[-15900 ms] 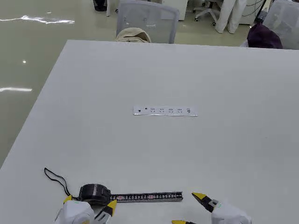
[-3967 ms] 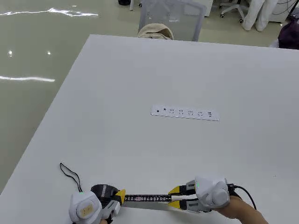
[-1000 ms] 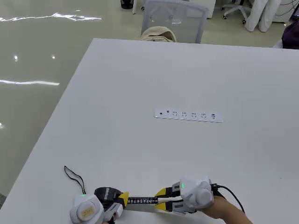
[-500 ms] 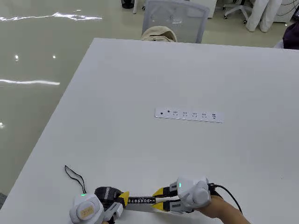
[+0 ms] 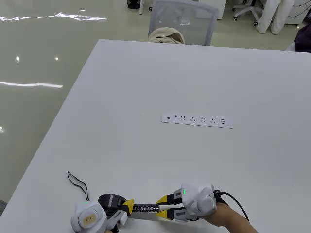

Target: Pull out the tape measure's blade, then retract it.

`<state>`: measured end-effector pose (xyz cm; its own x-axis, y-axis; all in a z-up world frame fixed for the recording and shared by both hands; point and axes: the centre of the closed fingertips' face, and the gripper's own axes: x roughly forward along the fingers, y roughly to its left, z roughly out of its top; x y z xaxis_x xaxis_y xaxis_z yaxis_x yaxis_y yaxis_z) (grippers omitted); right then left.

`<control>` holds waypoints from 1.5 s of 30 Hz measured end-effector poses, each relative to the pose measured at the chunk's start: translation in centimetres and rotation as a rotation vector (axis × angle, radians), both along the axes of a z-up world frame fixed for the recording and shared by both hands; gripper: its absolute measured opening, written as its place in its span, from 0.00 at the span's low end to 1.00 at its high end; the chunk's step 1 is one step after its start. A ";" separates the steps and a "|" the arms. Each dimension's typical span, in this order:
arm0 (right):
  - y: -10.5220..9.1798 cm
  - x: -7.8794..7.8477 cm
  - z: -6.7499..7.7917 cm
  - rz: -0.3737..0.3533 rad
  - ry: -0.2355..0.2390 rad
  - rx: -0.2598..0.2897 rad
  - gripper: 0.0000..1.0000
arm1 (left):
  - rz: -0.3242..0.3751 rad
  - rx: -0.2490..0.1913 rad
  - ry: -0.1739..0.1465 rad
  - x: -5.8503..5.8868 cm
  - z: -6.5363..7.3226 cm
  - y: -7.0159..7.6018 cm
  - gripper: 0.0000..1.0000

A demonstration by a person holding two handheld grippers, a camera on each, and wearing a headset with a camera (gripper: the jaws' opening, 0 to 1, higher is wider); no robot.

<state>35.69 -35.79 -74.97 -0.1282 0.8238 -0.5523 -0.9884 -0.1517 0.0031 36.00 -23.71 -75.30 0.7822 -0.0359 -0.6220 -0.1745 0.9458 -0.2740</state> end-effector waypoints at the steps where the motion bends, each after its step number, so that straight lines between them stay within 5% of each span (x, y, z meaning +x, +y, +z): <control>1: 0.1 0.0 0.0 -0.001 0.001 0.000 0.12 | 0.000 0.000 0.000 0.0 -0.1 0.0 0.64; 45: 2.5 -0.4 -0.1 0.019 0.008 0.008 0.12 | -0.001 -0.020 0.000 0.0 0.0 0.1 0.64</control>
